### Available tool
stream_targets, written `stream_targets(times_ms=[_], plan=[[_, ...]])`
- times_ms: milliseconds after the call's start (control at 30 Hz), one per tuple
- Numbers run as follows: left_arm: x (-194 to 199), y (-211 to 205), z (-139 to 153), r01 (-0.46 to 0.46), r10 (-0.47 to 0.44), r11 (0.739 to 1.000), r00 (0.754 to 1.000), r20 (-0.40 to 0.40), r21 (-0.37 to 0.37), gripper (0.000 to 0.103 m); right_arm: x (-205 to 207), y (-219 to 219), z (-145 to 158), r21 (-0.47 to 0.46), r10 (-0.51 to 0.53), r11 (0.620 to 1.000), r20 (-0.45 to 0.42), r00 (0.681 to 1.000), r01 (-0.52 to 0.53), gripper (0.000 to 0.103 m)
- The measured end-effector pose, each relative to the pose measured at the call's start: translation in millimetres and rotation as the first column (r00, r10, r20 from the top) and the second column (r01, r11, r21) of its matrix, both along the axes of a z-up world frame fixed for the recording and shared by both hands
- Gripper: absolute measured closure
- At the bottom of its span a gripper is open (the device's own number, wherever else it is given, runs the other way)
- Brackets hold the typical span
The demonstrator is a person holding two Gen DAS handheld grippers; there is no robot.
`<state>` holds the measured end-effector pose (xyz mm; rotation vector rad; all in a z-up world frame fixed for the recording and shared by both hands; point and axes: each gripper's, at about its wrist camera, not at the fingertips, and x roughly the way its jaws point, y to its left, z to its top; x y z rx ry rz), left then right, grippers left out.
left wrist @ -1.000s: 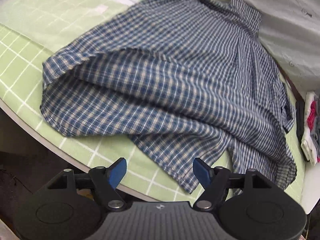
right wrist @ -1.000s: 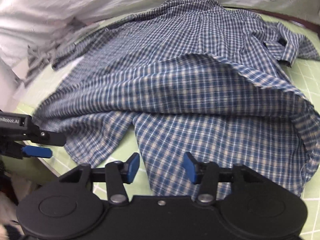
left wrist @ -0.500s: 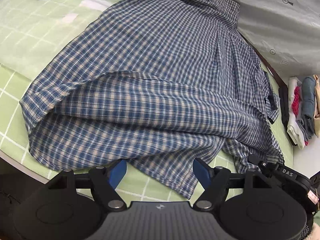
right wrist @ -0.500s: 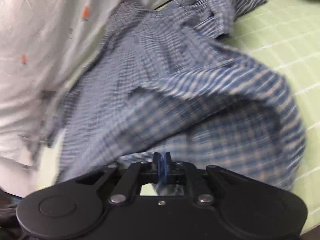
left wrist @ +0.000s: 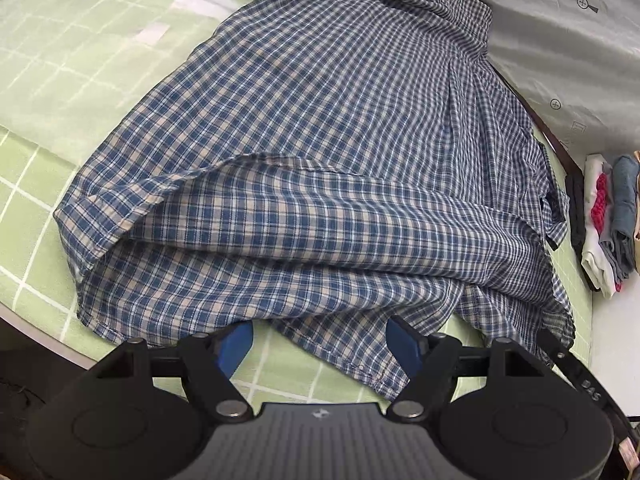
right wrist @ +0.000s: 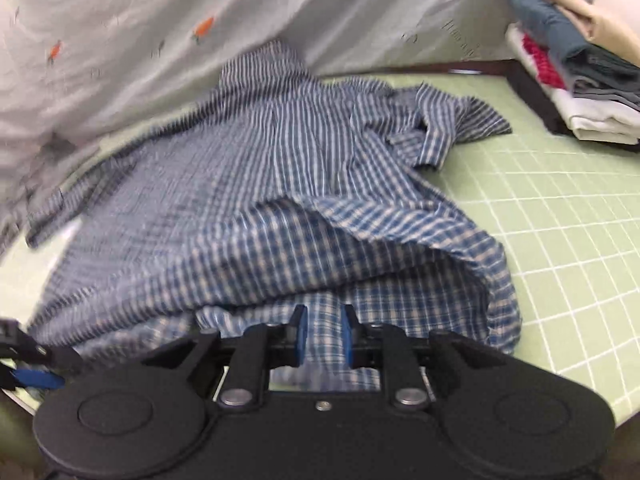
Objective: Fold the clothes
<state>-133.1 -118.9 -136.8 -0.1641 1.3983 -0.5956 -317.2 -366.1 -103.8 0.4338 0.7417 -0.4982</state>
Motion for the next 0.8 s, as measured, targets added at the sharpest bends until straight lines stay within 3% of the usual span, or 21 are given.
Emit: stream_targets(times_ms=[133,300,500,633,700,800], plan=[[3.2,-1.7,-2.6,0.016,-0.016,1.0,1.0,-0.009,0.002,0.029,-8.0,1.5,7.4,0.071,0.024,0.997,0.054,0.998,-0.028,0.083],[6.3,-3.8,-6.0,0.044,-0.043,0.999,0.999,-0.015,0.003,0.029,-14.1,16.6,-2.9,0.119,0.047,0.992,0.024,0.999,-0.049,0.083],[6.5,-2.5,-7.0,0.074,-0.074,0.997,0.997,-0.017,0.009,0.029,-20.1,30.4,-7.0,0.146,0.059,0.987,0.025,0.998,-0.062,0.083],[6.3,-2.1,-7.1,0.088,-0.088,0.996,0.996,-0.016,0.011,0.028,-19.3,41.4,-5.1,0.147,0.124,0.98,0.053,0.991,-0.131,0.081],[6.4,-3.7,-7.4,0.095,-0.095,0.995,0.995,-0.015,0.011,0.027,-13.6,46.0,-9.7,0.169,0.164,0.972,0.025,0.986,-0.166,0.069],[7.3,-5.7,-8.0,0.101,-0.101,0.995,0.995,-0.015,0.013,0.026,-2.6,48.1,-29.2,0.18,0.159,0.974,-0.109,0.981,-0.138,0.07]])
